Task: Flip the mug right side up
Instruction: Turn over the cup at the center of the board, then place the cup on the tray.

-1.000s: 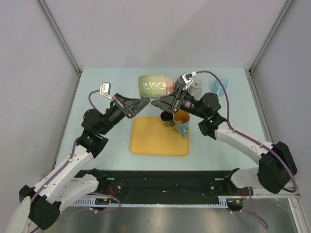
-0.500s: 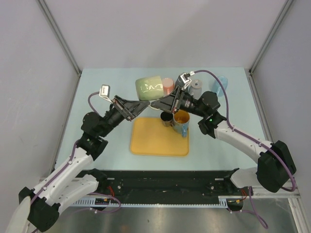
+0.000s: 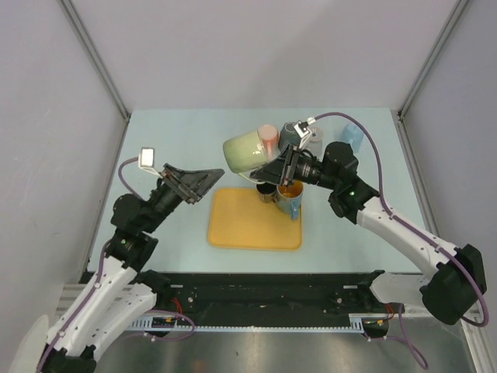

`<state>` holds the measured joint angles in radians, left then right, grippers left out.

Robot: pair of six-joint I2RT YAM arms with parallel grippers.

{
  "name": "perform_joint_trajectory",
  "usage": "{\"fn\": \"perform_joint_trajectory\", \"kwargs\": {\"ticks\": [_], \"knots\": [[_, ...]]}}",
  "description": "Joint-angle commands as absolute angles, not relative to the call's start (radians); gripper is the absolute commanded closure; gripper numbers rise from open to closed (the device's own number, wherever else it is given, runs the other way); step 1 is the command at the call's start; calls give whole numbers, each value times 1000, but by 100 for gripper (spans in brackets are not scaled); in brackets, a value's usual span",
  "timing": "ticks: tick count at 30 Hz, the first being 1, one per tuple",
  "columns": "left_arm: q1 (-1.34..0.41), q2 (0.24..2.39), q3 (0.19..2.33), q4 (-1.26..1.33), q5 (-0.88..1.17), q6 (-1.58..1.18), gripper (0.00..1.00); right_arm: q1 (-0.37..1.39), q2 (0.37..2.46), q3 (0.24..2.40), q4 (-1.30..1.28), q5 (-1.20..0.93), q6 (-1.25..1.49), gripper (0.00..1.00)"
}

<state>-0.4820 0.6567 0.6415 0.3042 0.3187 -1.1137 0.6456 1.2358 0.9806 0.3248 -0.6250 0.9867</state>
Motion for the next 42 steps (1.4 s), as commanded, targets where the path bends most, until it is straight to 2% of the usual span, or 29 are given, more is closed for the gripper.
{"fn": "perform_joint_trajectory", "kwargs": {"ticks": [1,2,8,13,27,42], "knots": [[-427,529,612,155,235,-988,6,646,1149,1086,105,-542,757,100],[-420,494,583,149,229,-991,0,655,1147,1103,10,-520,723,100],[-419,439,598,-47,149,-968,0,802,1210,1204,-265,-276,522,100],[-419,448,693,-257,149,-968,0,903,1299,1229,-336,-109,459,100],[-419,307,813,-322,149,-968,0,989,1557,1264,-316,118,417,100],[-419,272,749,-322,149,-968,0,1023,1749,1321,-278,327,380,100]]}}
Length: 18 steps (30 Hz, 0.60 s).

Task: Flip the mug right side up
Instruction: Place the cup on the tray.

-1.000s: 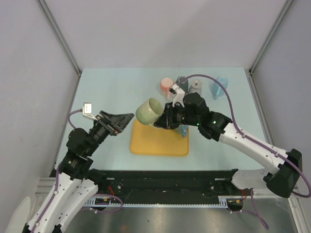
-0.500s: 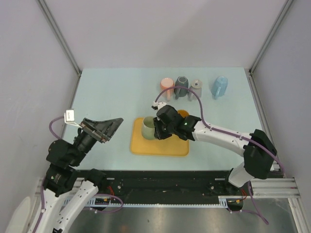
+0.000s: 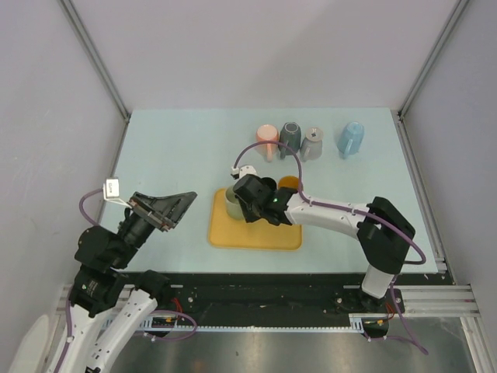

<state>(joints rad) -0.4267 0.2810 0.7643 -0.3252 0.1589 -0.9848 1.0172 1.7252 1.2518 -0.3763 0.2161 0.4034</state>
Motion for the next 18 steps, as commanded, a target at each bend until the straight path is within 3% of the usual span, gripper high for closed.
{"fn": "perform_joint_trajectory", "kwargs": {"ticks": [1,13,14,15,16,18], "knots": [[-419,270,744,-324,149,-968,0,1023,1756,1322,-276,345,376,100],[-420,276,715,-324,149,-968,0,1022,1801,1322,-265,434,348,100],[-419,281,715,-324,-348,-968,2,1020,1804,1322,-262,434,347,100],[-420,282,713,-324,-351,-10,2,1017,1807,1321,-261,434,348,100],[-419,284,712,-324,-350,-734,2,1017,1810,1322,-259,439,348,100],[-419,287,709,-324,-348,-742,2,1014,1821,1322,-252,437,345,100]]}}
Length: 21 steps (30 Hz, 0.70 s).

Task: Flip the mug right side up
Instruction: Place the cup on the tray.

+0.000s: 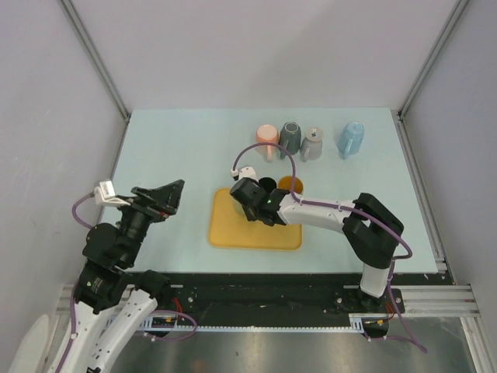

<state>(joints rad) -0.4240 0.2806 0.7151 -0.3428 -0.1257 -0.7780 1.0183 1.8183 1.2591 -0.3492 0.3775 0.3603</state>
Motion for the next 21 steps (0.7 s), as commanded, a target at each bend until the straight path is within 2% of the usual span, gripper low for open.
{"fn": "perform_joint_trajectory", "kwargs": {"ticks": [1,21], "knots": [[-419,288,707,-324,-347,-742,2,1012,1822,1322,-250,436,347,100],[-419,336,686,-324,-324,-756,2,969,1867,1322,-248,439,342,100]]}}
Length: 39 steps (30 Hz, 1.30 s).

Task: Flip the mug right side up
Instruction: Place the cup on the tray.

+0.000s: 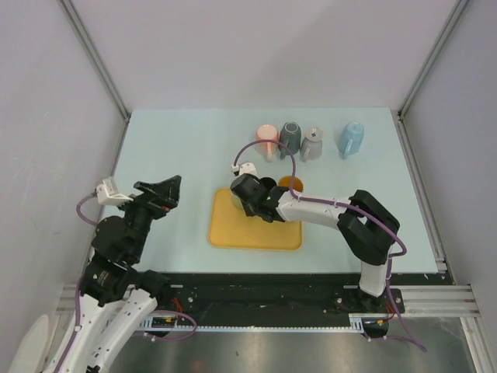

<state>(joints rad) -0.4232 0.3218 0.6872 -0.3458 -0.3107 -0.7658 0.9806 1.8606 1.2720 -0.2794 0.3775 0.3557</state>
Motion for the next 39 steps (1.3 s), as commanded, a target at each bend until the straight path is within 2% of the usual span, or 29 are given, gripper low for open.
{"fn": "perform_joint_trajectory", "kwargs": {"ticks": [1,12,39], "knots": [[-419,337,686,-324,-324,-756,2,971,1868,1322,-250,445,342,100],[-419,344,680,-324,-316,-758,2,971,1875,1318,-285,448,356,100],[-419,356,663,-324,-276,-785,2,996,1796,1315,-377,428,439,54]]}}
